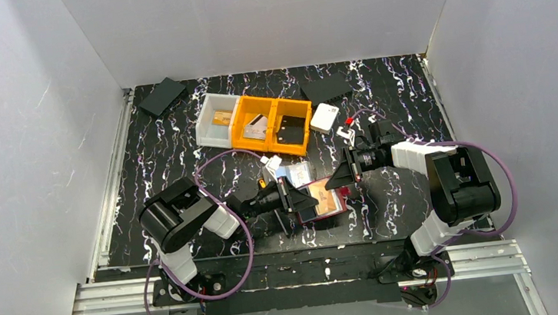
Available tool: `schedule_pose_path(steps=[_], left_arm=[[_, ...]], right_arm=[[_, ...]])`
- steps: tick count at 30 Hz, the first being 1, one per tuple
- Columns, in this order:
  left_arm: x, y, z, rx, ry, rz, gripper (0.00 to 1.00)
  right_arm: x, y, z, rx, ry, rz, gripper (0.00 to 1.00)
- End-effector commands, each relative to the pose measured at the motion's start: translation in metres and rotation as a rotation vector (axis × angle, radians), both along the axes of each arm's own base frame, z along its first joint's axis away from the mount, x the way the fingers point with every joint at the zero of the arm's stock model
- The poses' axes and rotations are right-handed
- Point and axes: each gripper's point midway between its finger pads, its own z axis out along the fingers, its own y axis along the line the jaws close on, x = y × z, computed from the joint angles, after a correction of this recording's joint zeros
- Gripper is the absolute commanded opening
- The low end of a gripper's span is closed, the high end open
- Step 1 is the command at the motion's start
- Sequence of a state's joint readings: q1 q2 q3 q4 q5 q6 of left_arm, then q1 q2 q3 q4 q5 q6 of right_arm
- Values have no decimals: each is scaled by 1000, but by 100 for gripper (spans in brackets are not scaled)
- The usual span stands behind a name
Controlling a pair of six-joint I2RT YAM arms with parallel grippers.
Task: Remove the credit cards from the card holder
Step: Remove the credit card from the card holder.
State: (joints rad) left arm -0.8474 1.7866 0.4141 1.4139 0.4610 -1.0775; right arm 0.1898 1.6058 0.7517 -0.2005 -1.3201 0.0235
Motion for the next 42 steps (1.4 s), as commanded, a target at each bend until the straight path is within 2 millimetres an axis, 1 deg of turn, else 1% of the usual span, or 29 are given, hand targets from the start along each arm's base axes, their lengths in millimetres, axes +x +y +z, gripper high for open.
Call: schedule_pose_path(steps=[1, 9, 23, 42], left_arm=[[-4, 2, 26, -67, -67, -37, 0], [-3, 4, 23, -62, -57, -34, 0], [-3, 8, 17, -55, -24, -41, 1], [-6, 11, 8, -41, 22, -67, 4]], right_arm=[[7, 0, 2, 15, -28, -1, 1], [7, 0, -2, 10, -24, -1, 1], [6, 0, -3, 12, -12, 1, 8], [7, 0, -8, -5, -8, -7, 7]])
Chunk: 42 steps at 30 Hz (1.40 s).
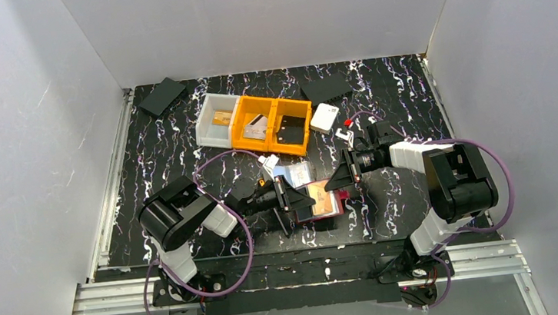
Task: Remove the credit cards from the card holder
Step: Remove the credit card from the card holder.
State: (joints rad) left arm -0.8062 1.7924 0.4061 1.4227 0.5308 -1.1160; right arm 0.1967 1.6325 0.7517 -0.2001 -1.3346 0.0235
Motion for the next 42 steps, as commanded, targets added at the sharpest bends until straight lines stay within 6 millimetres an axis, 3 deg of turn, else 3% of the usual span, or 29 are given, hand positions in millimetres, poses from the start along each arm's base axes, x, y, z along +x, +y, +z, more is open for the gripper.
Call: schedule_pose_path(steps=[1, 9, 16, 27, 30, 37, 40, 42], left_arm=[[-7, 4, 8, -33, -23, -41, 5], [-7, 5, 8, -32, -20, -44, 6], [-6, 3, 8, -33, -18, -47, 0], [-3, 11, 4, -17, -27, -3, 0], [-3, 15, 2, -11, -25, 5, 0], [-3, 16, -1, -4, -20, 1, 0], [-4, 17, -4, 2, -14, -1, 0], [-5, 17, -7, 8, -11, -4, 0]], right_arm=[[10, -2, -4, -14, -37, -20, 7], [10, -2, -5, -16, -36, -21, 7], [10, -2, -5, -16, -32, -20, 9], [10, -2, -6, -20, -32, -22, 23], [10, -2, -6, -21, -33, -22, 22], [11, -2, -7, -30, -38, -26, 7], [12, -4, -11, -58, -50, -28, 7], [12, -6, -16, -90, -62, -27, 12]])
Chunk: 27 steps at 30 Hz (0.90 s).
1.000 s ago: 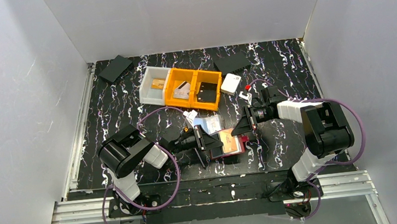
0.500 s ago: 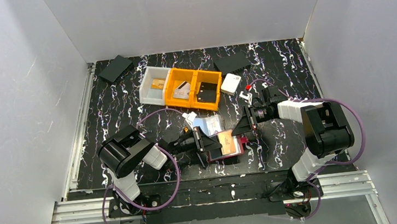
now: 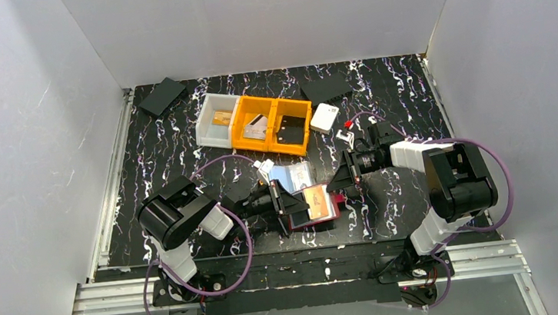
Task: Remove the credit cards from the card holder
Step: Remove the credit card from the card holder.
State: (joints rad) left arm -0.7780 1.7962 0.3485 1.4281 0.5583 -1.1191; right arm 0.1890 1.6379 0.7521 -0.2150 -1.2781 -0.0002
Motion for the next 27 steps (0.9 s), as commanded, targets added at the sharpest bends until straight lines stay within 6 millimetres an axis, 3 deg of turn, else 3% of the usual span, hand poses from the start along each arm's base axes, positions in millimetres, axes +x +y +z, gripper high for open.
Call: schedule_pose_path(steps=[1, 3, 10, 17, 23, 27], left_arm=[[0, 1, 9, -26, -57, -11, 0], [-1, 0, 10, -29, -76, -24, 0], [0, -12, 17, -52, -99, -72, 0], [-3, -21, 15, -54, -86, -97, 0], [-2, -22, 14, -52, -82, -93, 0], [0, -16, 8, -36, -75, -63, 0]], right_arm=[[8, -3, -7, -53, -54, -2, 18], [7, -3, -7, -49, -57, 2, 32], [2, 2, -2, -13, -43, 31, 46], [0, 3, 1, 14, -32, 43, 44], [1, 4, 1, 11, -29, 42, 23], [1, 4, 1, 9, -29, 42, 17]])
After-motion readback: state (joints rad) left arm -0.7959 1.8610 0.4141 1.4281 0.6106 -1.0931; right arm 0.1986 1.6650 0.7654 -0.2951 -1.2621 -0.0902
